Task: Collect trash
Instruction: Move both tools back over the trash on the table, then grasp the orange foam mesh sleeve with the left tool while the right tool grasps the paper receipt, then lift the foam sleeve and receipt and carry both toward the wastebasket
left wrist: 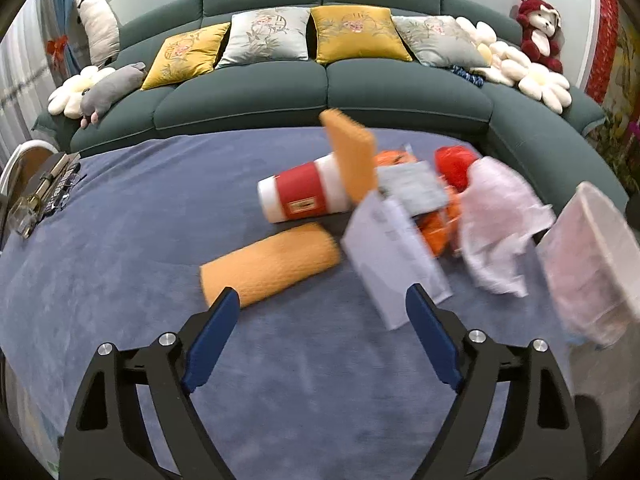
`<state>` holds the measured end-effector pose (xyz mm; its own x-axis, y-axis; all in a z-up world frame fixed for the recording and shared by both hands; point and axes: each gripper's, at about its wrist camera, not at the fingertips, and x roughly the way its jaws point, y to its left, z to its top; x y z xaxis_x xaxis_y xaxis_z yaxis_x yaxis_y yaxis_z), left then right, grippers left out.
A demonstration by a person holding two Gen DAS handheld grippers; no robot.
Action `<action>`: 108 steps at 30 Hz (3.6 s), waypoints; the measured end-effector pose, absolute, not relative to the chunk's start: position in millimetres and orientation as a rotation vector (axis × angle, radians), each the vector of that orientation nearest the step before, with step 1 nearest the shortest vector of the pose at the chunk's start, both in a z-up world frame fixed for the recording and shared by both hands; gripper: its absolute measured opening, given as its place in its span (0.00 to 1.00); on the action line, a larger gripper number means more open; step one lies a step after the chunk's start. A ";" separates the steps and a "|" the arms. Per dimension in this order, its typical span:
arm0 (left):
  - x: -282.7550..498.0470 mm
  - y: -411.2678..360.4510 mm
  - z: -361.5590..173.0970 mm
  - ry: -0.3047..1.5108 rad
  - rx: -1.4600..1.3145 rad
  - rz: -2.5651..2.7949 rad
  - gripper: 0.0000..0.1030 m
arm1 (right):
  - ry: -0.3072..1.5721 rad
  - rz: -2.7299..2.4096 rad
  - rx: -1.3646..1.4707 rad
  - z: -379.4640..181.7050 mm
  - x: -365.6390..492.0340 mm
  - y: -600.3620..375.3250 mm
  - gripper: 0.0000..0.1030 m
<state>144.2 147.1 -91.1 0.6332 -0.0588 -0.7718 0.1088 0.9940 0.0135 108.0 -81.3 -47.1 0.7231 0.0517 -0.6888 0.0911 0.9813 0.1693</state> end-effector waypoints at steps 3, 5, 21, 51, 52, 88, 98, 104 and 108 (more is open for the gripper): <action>151.9 164.6 -105.4 0.878 0.080 -0.099 0.79 | 0.782 -0.016 0.188 -53.3 116.7 -66.5 0.56; 158.6 176.7 -114.8 0.869 0.078 -0.101 0.79 | 0.795 -0.015 0.182 -57.0 123.1 -57.1 0.56; 203.4 205.7 -169.8 0.942 0.088 -0.222 0.56 | 0.886 -0.015 0.171 -91.0 166.2 -18.5 0.56; 182.1 206.1 -158.5 1.038 -0.060 -0.151 0.26 | 1.036 0.155 0.205 -159.8 187.2 31.5 0.08; 184.0 207.4 -158.8 1.030 -0.051 -0.140 0.35 | 1.033 0.158 0.209 -158.8 186.5 30.4 0.07; 211.5 207.7 -166.0 0.987 0.061 -0.285 0.09 | 1.006 0.204 0.292 -140.3 180.1 29.4 0.04; 167.7 182.3 -126.2 0.958 -0.057 -0.268 0.09 | 0.919 0.239 0.315 -101.7 156.7 17.9 0.05; 153.3 164.5 -100.6 0.933 -0.113 -0.280 0.09 | 0.847 0.238 0.334 -73.9 138.5 -6.8 0.04; 144.9 140.6 -80.5 0.899 -0.101 -0.317 0.09 | 0.797 0.219 0.348 -57.4 127.2 -29.0 0.04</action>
